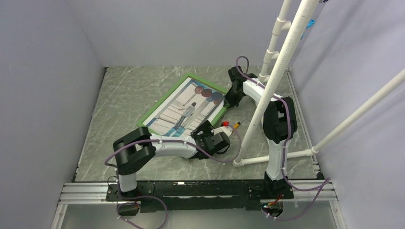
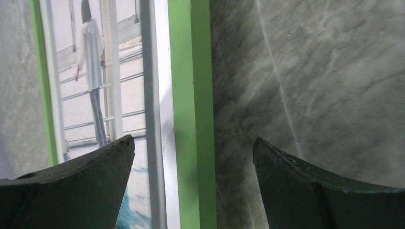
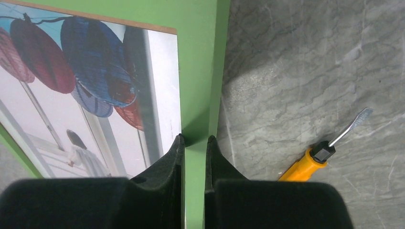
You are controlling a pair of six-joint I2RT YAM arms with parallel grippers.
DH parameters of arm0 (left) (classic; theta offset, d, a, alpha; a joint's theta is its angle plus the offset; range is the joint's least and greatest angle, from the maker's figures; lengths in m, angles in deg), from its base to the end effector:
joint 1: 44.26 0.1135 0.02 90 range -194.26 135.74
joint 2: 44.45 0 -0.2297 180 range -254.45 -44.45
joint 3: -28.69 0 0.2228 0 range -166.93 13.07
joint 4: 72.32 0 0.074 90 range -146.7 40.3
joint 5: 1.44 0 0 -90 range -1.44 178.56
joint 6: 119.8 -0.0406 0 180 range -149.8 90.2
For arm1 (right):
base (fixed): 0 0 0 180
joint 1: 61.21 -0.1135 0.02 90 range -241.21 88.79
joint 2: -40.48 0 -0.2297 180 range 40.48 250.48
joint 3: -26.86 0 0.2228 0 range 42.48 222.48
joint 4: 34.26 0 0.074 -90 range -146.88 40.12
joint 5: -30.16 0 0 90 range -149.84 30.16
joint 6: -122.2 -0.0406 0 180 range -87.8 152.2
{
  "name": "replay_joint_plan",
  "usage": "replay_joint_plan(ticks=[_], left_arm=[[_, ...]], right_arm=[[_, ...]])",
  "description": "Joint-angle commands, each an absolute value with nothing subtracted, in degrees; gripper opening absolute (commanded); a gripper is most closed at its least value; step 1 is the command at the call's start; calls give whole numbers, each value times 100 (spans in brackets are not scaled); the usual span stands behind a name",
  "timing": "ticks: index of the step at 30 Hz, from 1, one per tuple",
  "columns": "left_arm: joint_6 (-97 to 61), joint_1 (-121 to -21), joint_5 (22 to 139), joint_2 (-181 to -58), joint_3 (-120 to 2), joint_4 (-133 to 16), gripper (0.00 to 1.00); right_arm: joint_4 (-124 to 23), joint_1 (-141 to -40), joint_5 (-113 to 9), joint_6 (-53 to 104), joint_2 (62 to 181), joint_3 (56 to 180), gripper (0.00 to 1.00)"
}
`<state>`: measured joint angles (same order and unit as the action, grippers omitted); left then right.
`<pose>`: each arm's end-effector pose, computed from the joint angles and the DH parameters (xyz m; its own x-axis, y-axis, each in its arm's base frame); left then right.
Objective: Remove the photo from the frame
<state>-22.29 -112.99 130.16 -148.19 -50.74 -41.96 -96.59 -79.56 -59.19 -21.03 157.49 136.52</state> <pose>0.1477 -0.3052 0.1598 -0.3663 0.6715 -0.6441 0.5141 0.7230 0.4614 0.3654 0.1217 0.1822 -0.7880 0.5825 -0.1994 0.5223 0.8039 0.2845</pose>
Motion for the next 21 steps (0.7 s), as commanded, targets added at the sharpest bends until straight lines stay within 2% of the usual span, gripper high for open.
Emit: replay_joint_plan(ticks=[1, 6, 12, 14, 17, 18, 19, 21], left_arm=[[-2721, -11358, 13806, -15213, -5342, -4249, 96], [-3010, -11403, 14452, -15640, -5509, -4251, 85], [-3426, -11440, 14691, -15719, -5470, -4479, 65], [-3100, -11440, 14557, -15505, -5480, -4178, 66], [-2530, -11432, 13927, -14797, -5160, -3965, 76], [-2370, -11423, 13652, -14512, -5042, -3856, 80], [-2242, -11418, 13364, -14176, -4887, -3867, 84], [-1989, -11388, 12583, -13461, -4517, -3989, 91]], right_arm=[[-9468, -7933, -5382, -2379, 15385, 13777, 0], [-9514, -7903, -5293, -2417, 15373, 13787, 0], [-9317, -7846, -5192, -2293, 15212, 13567, 0], [-8830, -7779, -4863, -1901, 15065, 13335, 0], [-7880, -7559, -4424, -1125, 14791, 12681, 1], [-7742, -7538, -4380, -738, 14755, 12598, 12], [-7716, -7537, -4478, -399, 14727, 12566, 27], [-7786, -7525, -4831, 19, 14706, 12526, 48]])
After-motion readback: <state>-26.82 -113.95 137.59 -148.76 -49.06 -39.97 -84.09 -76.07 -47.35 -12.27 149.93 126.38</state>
